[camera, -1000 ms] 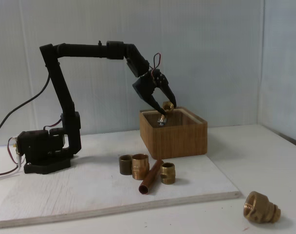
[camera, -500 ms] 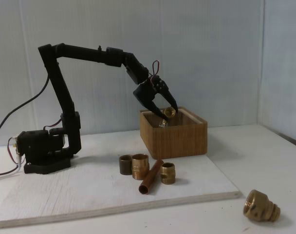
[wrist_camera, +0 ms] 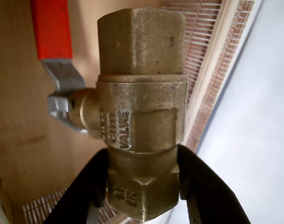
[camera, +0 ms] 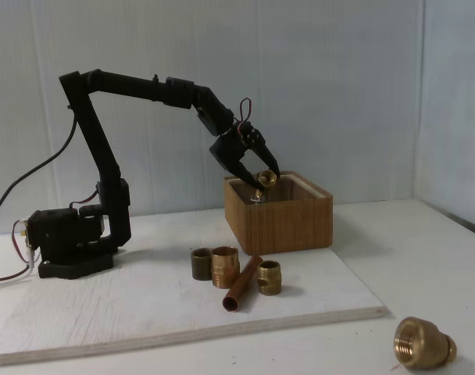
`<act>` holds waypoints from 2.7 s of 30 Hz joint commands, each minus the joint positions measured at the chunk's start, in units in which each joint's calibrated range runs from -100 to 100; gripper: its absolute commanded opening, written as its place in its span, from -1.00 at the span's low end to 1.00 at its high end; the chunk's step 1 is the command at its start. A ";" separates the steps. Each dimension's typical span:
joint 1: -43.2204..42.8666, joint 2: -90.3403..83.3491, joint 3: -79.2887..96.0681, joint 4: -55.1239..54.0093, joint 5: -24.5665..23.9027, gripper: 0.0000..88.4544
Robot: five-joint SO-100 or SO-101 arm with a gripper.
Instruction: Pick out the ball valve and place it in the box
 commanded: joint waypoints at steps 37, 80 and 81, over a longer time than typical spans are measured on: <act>3.34 -2.47 0.92 0.27 0.24 -0.59; -6.40 -48.17 -15.14 41.94 -5.56 -0.98; -5.59 -52.15 -7.92 36.86 -5.46 -0.98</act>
